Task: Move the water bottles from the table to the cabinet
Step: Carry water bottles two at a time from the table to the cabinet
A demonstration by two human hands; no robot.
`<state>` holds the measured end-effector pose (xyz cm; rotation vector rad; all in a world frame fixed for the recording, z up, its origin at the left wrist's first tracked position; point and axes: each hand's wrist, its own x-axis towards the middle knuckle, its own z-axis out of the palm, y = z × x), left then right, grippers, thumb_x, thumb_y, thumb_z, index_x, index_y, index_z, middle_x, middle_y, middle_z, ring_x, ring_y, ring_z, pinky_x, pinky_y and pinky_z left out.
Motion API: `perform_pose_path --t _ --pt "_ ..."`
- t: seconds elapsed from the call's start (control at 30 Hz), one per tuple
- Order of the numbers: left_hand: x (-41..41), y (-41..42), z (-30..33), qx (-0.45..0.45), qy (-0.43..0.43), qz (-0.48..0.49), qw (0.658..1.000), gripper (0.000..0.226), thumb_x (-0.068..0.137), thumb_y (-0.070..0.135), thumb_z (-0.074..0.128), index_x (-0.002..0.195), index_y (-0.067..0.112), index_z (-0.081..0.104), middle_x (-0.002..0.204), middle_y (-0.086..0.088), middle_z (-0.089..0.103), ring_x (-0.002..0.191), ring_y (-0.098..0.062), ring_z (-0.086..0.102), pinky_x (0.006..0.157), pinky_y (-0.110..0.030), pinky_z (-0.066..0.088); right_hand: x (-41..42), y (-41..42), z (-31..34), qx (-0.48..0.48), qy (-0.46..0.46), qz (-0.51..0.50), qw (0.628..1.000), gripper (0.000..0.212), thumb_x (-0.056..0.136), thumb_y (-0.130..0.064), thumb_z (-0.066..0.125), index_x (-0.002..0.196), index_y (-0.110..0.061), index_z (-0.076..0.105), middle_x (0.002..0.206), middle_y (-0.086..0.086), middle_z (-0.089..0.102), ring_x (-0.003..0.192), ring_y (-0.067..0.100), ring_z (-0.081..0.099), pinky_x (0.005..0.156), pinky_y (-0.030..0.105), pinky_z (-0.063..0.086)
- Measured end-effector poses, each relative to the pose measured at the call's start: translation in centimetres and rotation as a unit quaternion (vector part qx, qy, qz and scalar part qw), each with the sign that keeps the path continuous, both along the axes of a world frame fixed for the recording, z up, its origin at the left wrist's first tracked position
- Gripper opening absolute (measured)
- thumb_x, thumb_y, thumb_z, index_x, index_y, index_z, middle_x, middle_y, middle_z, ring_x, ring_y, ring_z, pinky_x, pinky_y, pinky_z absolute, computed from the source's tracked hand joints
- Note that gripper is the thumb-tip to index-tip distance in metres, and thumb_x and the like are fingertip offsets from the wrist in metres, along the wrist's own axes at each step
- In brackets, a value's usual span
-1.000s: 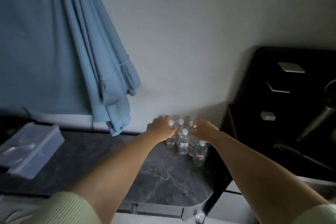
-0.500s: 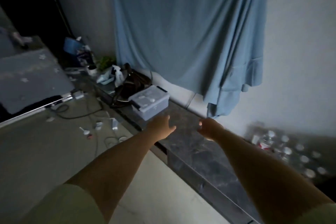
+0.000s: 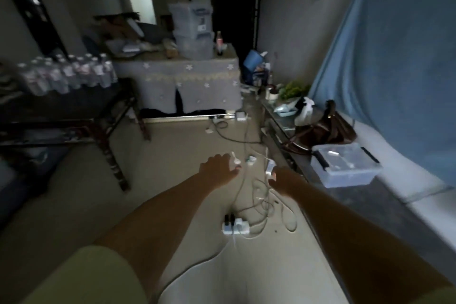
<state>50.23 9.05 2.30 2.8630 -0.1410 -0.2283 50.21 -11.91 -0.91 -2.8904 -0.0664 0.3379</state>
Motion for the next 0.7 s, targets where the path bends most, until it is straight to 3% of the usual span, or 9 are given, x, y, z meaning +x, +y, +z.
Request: perform_pose_path --t 0.37,0.5,0.7 --pt "0.7 19.3 -0.5 -0.006 0.048 0.242 0.969 0.058 0.095 0.048 0.048 0.141 0.015 0.037 0.143 -0.012 0.043 0.132 -0.029 0.042 0.106 -0.044 0.039 10.0 21.2 -0.1 -0.011 0.020 0.222 0.975 0.046 0.099 -0.035 0.045 0.139 -0.013 0.043 0.136 0.013 0.049 0.124 0.029 0.051 0.101 0.041 0.045" --pt "1.0 23.1 -0.1 -0.030 0.030 0.314 0.949 0.048 0.092 0.050 0.052 0.128 0.019 0.049 0.129 -0.010 0.055 0.118 -0.030 0.053 0.097 -0.045 0.046 12.9 25.8 -0.5 -0.009 0.020 0.278 0.960 0.043 0.099 -0.034 0.045 0.136 -0.013 0.046 0.134 0.012 0.050 0.123 0.029 0.052 0.097 0.035 0.044" --pt "0.7 26.6 -0.7 -0.031 0.043 0.367 0.929 0.052 0.092 0.047 0.052 0.137 0.021 0.044 0.139 -0.008 0.048 0.128 -0.029 0.046 0.103 -0.042 0.041 15.0 31.7 -1.3 -0.012 0.037 0.338 0.940 0.041 0.098 -0.033 0.046 0.131 -0.009 0.050 0.131 0.015 0.053 0.121 0.032 0.053 0.097 0.035 0.044"
